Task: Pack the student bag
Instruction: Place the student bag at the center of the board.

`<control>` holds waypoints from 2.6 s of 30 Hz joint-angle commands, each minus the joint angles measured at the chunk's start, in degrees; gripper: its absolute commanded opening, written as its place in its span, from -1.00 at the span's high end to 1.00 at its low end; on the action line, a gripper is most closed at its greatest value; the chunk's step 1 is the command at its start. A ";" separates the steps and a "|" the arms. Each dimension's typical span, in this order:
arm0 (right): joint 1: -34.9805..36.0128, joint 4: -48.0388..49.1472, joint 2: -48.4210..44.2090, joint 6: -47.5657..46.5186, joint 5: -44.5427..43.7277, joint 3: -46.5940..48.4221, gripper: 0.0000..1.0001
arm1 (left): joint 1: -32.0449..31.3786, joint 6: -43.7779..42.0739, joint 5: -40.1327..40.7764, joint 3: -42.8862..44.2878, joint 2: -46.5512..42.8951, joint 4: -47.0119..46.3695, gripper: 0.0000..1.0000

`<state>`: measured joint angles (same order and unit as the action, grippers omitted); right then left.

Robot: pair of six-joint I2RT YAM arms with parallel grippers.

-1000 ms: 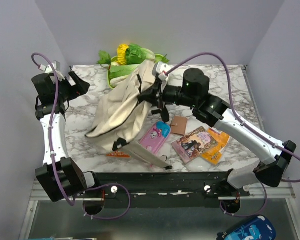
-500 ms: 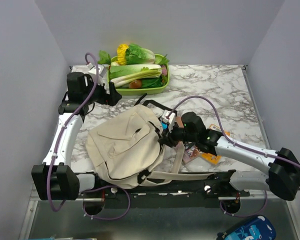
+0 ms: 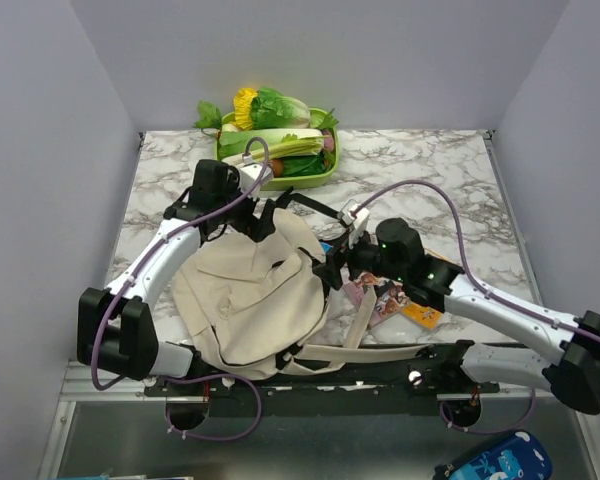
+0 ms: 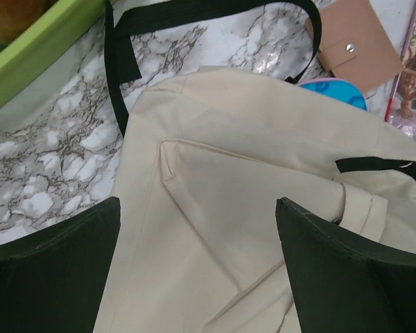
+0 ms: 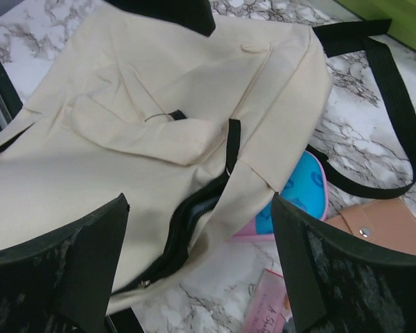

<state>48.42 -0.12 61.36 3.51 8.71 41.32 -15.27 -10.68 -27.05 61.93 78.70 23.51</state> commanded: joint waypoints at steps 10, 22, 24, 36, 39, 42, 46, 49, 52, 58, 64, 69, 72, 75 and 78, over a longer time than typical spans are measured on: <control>0.27 -5.94 12.90 5.99 0.96 7.28 -0.89 | 1.72 -3.83 19.84 -4.28 6.81 -10.94 -0.98; 0.35 -5.86 12.38 8.36 7.55 2.19 -0.47 | 4.37 -6.54 14.57 -2.60 17.89 -8.74 -0.96; 0.27 -4.81 12.81 8.97 7.99 1.57 -0.36 | 4.63 -7.16 13.43 -2.87 18.60 -8.65 -0.83; 0.35 -4.10 12.73 5.21 2.55 5.08 0.99 | 12.36 -4.62 8.16 -0.33 10.79 -3.57 0.89; 0.27 -4.54 12.73 1.52 0.44 8.77 0.99 | 16.57 -4.09 5.43 1.52 6.48 -1.28 1.00; 0.35 -4.63 13.78 -2.96 -0.36 12.99 0.99 | 20.52 -4.35 2.27 2.84 3.05 1.79 1.00; 0.27 -1.65 15.18 -11.76 0.52 16.16 0.99 | 22.74 -5.58 0.77 1.09 -1.95 3.39 1.00; 0.35 1.35 17.90 -17.20 1.83 18.18 0.99 | 23.09 -5.23 -0.37 -0.93 -3.54 3.47 1.00; 0.36 0.39 21.41 -20.29 -0.79 20.11 0.99 | 22.65 -3.39 -5.37 -2.16 -3.64 3.83 0.87; 0.36 0.91 25.12 -21.00 -11.07 15.83 0.99 | 15.45 -5.14 -8.11 -4.01 -2.15 2.78 -0.29; 0.36 7.15 23.98 -18.98 -12.67 11.15 0.99 | 6.40 -7.95 -8.46 -4.89 1.63 -0.21 -0.56; 0.36 8.21 24.77 -18.54 -11.97 11.94 0.99 | 2.79 -10.58 -6.00 -7.08 4.27 -5.57 -0.59; 0.36 8.29 25.47 -17.93 -11.79 12.29 0.99 | 0.86 -14.36 -4.34 -7.70 5.94 -6.89 -0.61; 0.36 8.47 25.74 -17.13 -11.79 12.03 0.99 | 0.15 -16.65 -3.63 -7.53 7.34 -7.60 -0.62; 0.27 8.73 26.26 -16.34 -11.61 11.77 0.99 | -0.03 -17.88 -5.03 -6.04 9.01 -6.81 -0.63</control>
<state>48.80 4.73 86.56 -14.09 -0.69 52.86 -14.94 -24.05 -31.75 54.61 86.00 18.46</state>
